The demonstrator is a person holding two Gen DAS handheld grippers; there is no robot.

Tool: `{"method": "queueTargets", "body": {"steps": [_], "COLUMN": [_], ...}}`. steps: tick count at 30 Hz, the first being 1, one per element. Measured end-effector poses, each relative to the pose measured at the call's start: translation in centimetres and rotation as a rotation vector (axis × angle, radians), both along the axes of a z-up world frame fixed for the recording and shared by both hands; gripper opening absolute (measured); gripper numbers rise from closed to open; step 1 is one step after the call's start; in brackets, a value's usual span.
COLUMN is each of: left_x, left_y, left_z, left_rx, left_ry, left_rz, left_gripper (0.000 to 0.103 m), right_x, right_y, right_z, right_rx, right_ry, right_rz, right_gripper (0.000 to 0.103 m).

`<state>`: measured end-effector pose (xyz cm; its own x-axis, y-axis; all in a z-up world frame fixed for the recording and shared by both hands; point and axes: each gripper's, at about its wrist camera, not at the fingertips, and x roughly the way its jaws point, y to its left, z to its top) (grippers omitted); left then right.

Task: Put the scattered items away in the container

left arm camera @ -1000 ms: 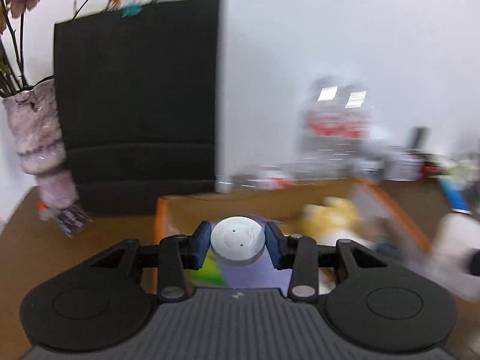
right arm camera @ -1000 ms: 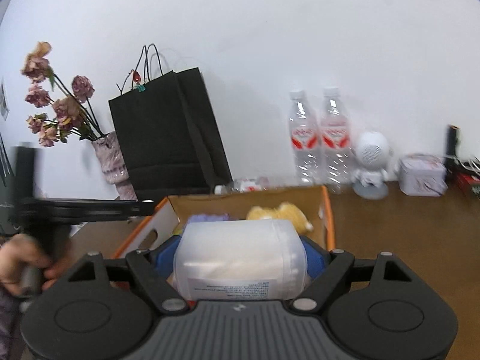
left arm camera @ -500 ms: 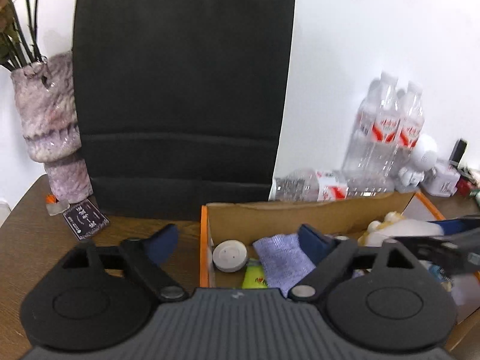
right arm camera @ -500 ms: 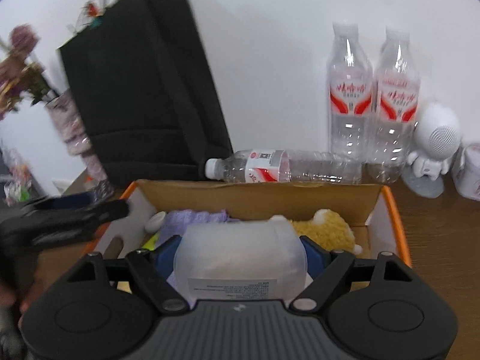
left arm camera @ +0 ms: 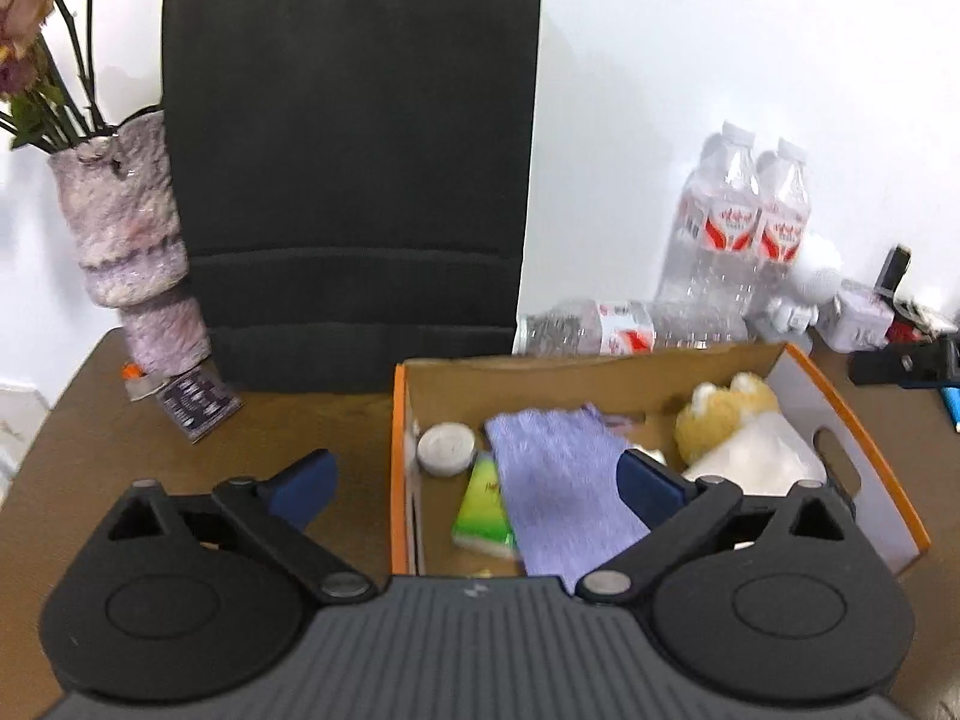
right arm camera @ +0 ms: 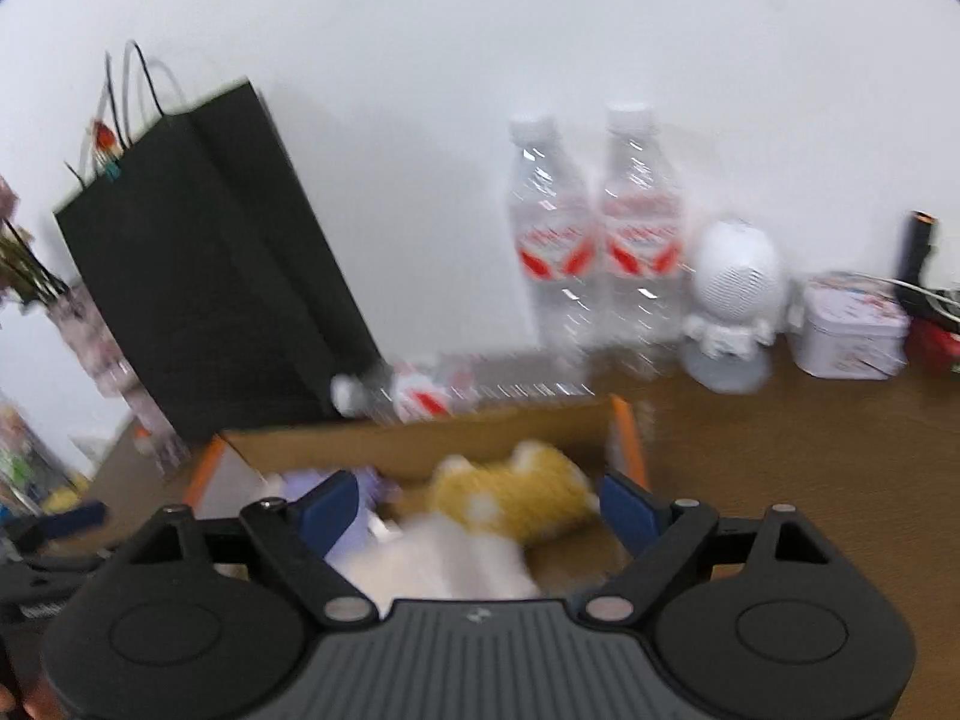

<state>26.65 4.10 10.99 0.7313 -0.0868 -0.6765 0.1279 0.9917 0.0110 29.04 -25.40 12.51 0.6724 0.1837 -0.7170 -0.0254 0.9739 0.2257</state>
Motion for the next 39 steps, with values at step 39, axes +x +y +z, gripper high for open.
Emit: {"method": "queueTargets", "body": {"steps": [39], "left_x": [-26.0], "left_y": [-2.4], "left_z": [-4.7], "left_rx": [0.028], "left_ry": [-0.183], "left_rz": [0.086], "left_gripper": [0.103], "right_x": [-25.6], "right_y": [4.3], "right_z": [-6.2], "right_rx": [-0.137], "right_ry": [-0.189], "right_rz": [0.011], "right_gripper": [0.102]}}
